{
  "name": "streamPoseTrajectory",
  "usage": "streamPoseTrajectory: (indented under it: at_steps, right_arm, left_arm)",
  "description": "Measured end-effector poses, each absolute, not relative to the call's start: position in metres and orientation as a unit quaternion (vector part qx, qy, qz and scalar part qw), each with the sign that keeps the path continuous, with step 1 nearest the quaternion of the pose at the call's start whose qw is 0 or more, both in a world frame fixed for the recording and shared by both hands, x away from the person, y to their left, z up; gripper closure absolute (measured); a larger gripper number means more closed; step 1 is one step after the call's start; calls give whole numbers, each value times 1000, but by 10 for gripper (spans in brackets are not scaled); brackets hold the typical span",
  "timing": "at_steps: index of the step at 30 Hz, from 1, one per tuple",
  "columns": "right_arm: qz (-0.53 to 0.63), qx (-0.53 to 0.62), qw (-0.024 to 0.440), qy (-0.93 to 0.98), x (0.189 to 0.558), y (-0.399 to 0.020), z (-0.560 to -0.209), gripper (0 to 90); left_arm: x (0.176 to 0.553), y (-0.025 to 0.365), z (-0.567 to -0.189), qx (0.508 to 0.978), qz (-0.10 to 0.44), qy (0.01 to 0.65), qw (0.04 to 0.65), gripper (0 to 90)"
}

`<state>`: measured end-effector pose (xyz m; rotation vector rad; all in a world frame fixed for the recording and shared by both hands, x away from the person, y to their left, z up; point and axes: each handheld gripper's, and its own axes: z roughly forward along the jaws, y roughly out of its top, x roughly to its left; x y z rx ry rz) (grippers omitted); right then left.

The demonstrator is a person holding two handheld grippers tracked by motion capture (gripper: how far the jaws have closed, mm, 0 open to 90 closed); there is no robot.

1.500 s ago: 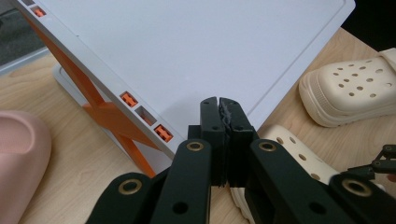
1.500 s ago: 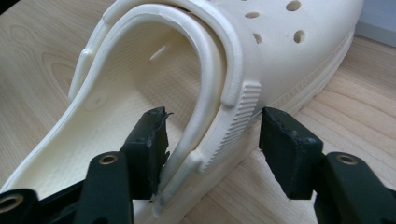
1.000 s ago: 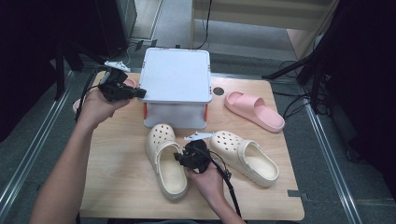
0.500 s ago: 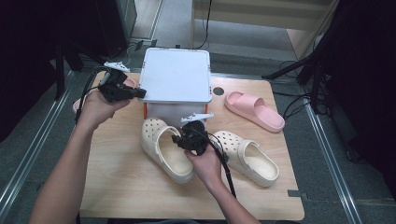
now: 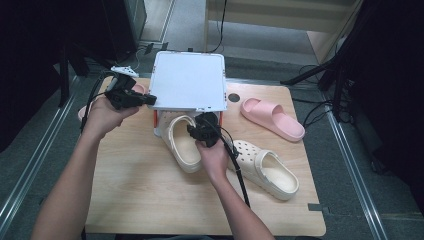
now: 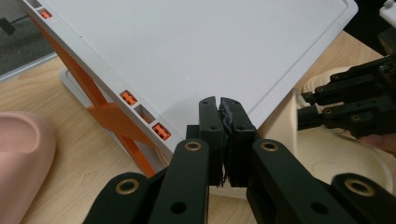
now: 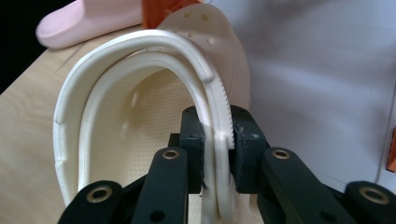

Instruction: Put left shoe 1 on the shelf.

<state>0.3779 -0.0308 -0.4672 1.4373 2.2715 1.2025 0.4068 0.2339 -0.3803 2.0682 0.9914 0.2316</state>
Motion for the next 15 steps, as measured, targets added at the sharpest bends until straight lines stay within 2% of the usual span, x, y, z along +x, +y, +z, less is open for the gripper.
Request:
streamPoseTrajectory:
  at_steps: [11, 15]
  right_arm:
    - [400, 493, 119, 763, 378, -20, -481, 763]
    - [415, 480, 128, 762, 375, -23, -479, 705]
  left_arm:
    - [407, 234, -380, 819, 91, 393, 408, 868]
    - [407, 235, -380, 819, 89, 395, 407, 862]
